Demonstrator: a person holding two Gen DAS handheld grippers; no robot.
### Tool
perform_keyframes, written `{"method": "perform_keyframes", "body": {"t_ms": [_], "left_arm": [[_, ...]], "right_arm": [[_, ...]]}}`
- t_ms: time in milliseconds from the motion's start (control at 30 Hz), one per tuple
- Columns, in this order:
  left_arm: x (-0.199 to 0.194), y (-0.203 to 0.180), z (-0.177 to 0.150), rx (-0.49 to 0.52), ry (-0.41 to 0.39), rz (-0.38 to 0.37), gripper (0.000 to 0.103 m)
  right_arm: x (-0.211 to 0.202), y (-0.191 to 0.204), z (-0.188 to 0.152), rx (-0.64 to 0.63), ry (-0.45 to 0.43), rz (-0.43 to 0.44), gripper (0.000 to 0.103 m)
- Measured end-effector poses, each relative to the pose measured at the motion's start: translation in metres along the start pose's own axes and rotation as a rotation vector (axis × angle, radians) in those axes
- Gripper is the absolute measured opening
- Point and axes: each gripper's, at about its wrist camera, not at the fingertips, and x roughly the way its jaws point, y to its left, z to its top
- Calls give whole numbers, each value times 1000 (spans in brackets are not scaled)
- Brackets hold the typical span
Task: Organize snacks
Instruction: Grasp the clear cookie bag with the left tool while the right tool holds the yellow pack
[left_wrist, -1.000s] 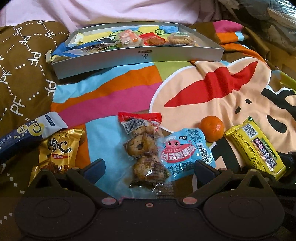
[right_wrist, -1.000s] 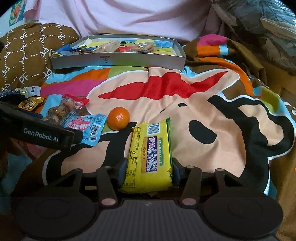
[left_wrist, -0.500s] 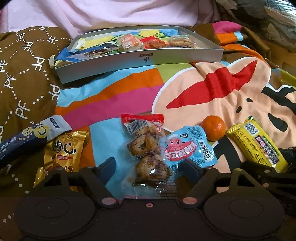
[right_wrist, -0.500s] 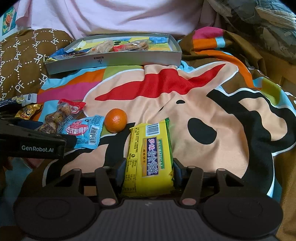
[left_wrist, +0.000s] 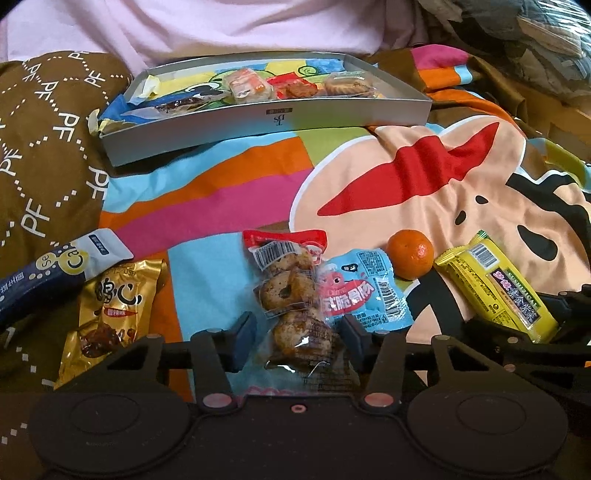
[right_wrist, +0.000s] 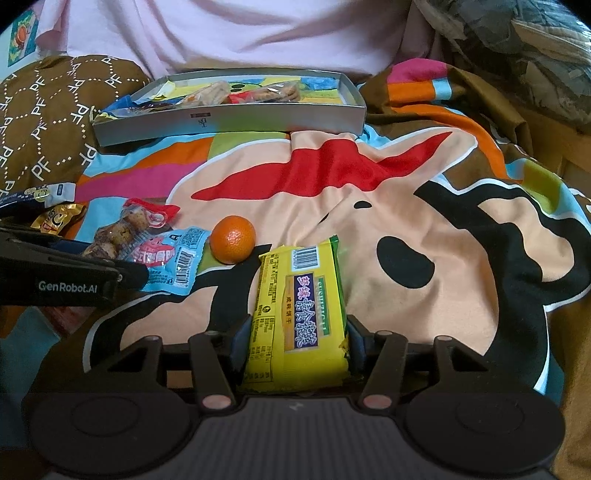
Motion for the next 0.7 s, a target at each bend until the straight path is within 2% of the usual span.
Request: {"method": "perform_keyframes", "body": {"t_ms": [233, 367, 500, 700], "left_arm": [[1, 0, 1, -1, 14, -2, 55], [0, 1, 1, 1, 21, -7, 52], [-6, 3, 0, -25, 45, -23, 50], [-20, 11, -2, -153, 105, -104, 49]], "right_arm": [[4, 2, 4, -29, 6, 4, 66], [4, 4, 4, -38, 3, -2, 67], [2, 6, 1, -50, -13, 8, 53], [-2, 14, -1, -100, -21, -34, 52]]}}
